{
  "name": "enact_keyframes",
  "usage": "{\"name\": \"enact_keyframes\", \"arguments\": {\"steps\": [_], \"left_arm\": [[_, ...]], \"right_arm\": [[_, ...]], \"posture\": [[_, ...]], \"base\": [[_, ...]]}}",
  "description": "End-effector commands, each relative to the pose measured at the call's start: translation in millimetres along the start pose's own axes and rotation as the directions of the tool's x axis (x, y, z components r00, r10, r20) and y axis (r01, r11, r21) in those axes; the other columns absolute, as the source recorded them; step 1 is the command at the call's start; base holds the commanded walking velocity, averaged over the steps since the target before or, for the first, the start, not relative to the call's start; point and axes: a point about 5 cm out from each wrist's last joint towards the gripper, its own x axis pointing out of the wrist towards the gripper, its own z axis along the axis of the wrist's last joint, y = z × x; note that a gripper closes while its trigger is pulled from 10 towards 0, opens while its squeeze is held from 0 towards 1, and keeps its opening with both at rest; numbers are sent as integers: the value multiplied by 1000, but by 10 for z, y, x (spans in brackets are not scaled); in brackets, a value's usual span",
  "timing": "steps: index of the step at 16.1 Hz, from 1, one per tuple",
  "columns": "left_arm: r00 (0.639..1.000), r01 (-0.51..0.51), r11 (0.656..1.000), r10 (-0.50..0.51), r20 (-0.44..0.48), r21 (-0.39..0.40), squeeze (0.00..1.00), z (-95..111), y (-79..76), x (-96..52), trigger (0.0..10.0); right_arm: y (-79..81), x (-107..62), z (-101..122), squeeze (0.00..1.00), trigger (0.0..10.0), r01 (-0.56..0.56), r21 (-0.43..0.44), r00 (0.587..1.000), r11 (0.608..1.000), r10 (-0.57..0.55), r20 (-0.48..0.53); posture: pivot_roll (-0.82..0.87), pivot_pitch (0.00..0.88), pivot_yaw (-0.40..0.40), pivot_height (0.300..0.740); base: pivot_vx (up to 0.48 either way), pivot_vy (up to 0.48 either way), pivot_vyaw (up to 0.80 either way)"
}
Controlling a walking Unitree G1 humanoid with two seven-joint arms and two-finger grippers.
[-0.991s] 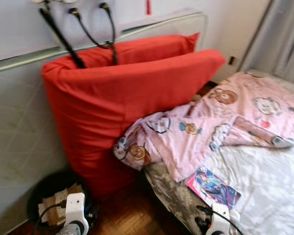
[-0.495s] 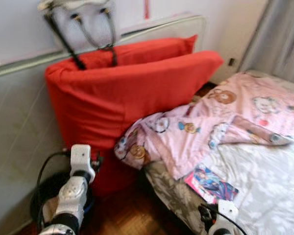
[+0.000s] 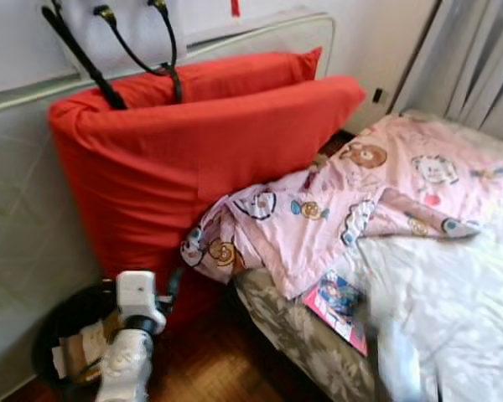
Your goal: Clean up the room
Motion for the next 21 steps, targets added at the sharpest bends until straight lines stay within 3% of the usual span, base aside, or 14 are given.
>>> {"name": "enact_keyframes", "arguments": {"steps": [1,4,8,10,14,21], "left_arm": [[1000,-13,1000,13,14,17,0,28,65,-27,10000],[999,5,999,-6,51,35,0,108,48,-124,10000],[997,30,999,-33,72,46,0,190,33,-161,10000],[998,18,999,-21,63,47,0,218,59,-176,10000],[999,-18,999,17,45,39,0,244,100,-228,10000],[1000,3,999,-4,21,37,0,242,5,-311,10000]], "right_arm": [[-18,-152,-166,0,10000,17,3,999,1000,-17,-52],[-82,-188,-98,0,10000,53,-18,999,998,-53,-8],[-93,-362,-227,0,10000,98,1,992,995,-97,-74],[-102,-441,-270,0,10000,122,12,988,993,-120,-92],[-55,-457,-247,0,10000,134,4,986,991,-133,-99],[-42,-469,-252,0,10000,140,2,982,990,-139,-129]], "posture": [[49,0,-81,740],[52,0,-91,740],[56,0,-94,740],[55,0,-93,720],[47,3,-81,695],[49,21,-79,666]], "base": [[0,0,0],[0,0,0],[0,0,0],[0,0,0],[0,0,0],[0,0,0]]}}
